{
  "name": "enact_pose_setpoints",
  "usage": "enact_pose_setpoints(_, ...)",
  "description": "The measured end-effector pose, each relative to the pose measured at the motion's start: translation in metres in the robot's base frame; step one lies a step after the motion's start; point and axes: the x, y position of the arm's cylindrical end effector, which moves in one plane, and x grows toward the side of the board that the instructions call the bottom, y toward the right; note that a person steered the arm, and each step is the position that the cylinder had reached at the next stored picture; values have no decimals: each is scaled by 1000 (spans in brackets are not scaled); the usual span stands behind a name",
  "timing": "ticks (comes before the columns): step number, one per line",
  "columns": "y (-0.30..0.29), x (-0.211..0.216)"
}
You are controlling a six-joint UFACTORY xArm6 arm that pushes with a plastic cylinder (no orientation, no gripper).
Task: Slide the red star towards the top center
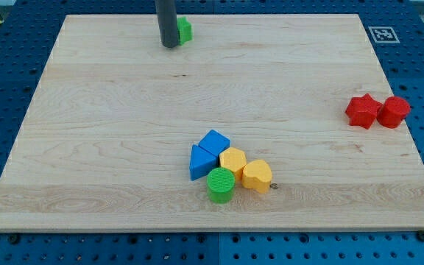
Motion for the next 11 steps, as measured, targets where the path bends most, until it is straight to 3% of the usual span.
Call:
enact_pose_setpoints(4,13,-17)
enact_pose_setpoints(5,21,7)
enact_pose_setpoints(6,49,56)
enact_pose_setpoints(9,188,217)
enact_pose_setpoints(11,317,239)
